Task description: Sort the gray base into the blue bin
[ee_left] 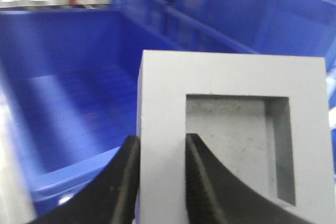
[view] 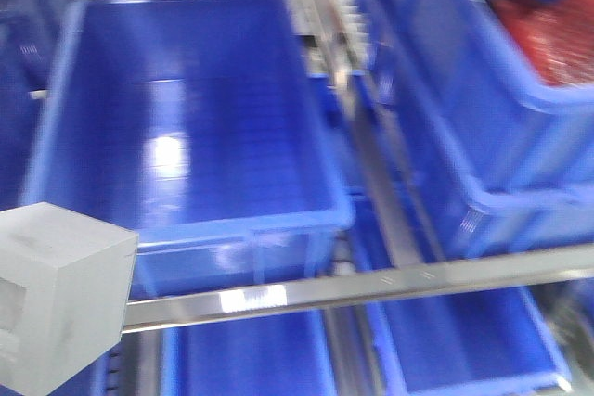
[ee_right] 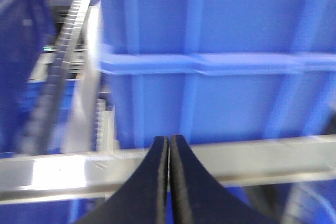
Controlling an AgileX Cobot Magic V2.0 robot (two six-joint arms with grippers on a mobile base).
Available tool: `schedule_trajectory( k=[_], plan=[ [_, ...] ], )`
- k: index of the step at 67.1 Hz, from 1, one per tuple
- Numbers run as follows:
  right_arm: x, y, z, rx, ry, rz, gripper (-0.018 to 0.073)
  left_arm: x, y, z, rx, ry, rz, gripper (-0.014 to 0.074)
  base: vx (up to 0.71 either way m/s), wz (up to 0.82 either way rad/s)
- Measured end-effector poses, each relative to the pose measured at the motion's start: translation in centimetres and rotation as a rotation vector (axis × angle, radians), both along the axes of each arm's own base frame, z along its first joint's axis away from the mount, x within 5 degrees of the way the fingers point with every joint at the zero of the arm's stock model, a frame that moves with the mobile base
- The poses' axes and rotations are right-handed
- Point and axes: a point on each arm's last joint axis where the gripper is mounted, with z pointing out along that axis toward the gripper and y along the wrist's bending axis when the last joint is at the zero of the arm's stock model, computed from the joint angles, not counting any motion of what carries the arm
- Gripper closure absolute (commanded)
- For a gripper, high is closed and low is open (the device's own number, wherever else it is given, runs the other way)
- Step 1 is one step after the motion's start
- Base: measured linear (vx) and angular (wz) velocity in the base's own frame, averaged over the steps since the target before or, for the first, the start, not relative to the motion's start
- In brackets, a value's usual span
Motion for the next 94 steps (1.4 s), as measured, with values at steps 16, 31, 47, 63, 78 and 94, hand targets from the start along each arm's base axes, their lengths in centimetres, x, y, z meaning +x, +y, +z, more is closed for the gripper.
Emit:
schedule_trajectory(
  k=[16, 31, 47, 63, 78, 94],
  plan=[
    [0.00, 0.00, 0.00, 0.000, 0.000, 0.000, 0.0564, 0.00, 0.00, 0.00, 0.000, 0.000, 0.000, 0.0603, 0.12, 0.47],
    [0.00, 0.00, 0.00, 0.000, 0.000, 0.000, 0.0564, 0.00, 0.00, 0.00, 0.000, 0.000, 0.000, 0.0603, 0.12, 0.14],
    [0.00, 0.00, 0.00, 0.005, 0.000, -0.001, 0.0564, 0.00, 0.00, 0.00, 0.000, 0.000, 0.000, 0.0603, 0.14, 0.04],
    [0.00, 0.00, 0.00, 0.005, 0.000, -0.001, 0.0564, 0.00, 0.00, 0.00, 0.000, 0.000, 0.000, 0.0603, 0.14, -0.02],
    [0.00, 0.00, 0.00, 0.005, 0.000, -0.001, 0.0564, 0.00, 0.00, 0.00, 0.000, 0.000, 0.000, 0.0603, 0.12, 0.01],
    [0.00, 0.00, 0.00, 0.000, 0.000, 0.000, 0.0564, 0.00, 0.00, 0.00, 0.000, 0.000, 0.000, 0.0603, 0.07, 0.00]
  ],
)
